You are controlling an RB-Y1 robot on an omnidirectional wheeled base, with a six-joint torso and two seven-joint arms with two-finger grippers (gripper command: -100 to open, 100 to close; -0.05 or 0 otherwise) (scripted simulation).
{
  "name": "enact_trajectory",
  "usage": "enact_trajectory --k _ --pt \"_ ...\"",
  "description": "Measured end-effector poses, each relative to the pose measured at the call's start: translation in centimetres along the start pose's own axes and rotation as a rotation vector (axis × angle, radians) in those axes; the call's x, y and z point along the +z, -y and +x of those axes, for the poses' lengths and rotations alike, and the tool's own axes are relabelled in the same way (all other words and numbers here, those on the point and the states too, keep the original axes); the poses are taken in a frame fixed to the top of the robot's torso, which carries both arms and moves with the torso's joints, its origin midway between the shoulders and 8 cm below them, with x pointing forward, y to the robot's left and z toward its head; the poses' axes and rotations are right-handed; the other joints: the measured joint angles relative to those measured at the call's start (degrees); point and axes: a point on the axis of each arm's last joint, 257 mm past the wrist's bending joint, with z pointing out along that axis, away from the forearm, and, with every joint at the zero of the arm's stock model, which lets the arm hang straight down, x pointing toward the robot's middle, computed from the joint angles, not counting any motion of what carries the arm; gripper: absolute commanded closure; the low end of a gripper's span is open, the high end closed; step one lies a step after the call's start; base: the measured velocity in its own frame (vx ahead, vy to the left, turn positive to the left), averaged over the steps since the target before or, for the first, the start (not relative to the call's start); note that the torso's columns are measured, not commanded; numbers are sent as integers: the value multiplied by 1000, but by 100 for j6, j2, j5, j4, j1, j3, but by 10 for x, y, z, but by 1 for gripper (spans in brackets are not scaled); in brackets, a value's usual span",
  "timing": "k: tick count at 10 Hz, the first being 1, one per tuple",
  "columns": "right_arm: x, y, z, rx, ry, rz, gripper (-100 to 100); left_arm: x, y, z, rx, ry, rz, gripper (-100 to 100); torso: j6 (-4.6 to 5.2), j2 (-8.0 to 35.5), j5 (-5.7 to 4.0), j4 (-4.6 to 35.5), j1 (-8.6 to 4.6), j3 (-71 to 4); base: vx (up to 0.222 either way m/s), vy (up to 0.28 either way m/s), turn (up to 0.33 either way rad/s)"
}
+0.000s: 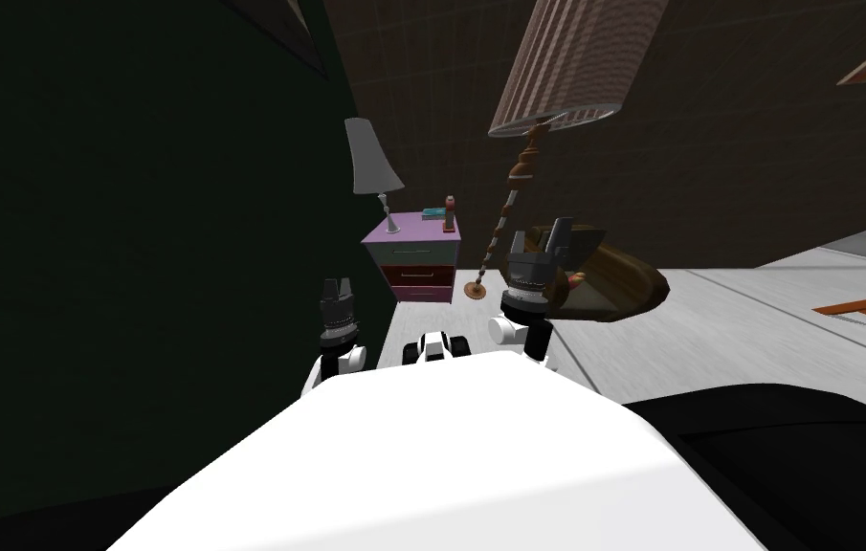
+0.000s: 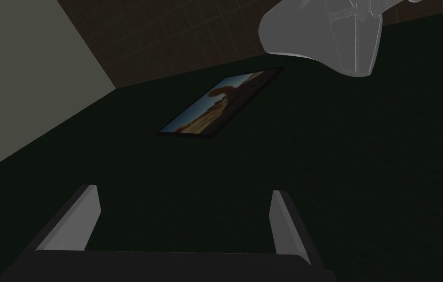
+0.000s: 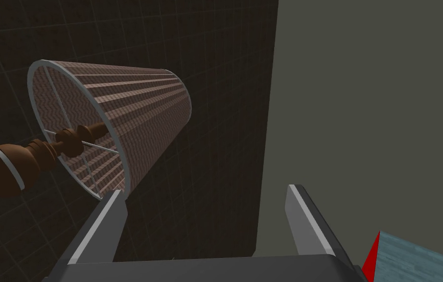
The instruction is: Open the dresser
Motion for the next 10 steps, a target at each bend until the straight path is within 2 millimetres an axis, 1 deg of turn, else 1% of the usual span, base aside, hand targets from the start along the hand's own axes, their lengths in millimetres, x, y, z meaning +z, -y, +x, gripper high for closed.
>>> enact_trajectory --k 2,10 --pt "0 0 0 0 0 0 0 -9 -10 6 17 -14 0 -100 -1 -21 -4 -7 -13 -15 130 -16 -33" --pt "0 0 0 0 0 0 0 -38 -45 17 52 -42 -25 -100 0 -12 -3 -4 -12 -8 89 -12 -28"
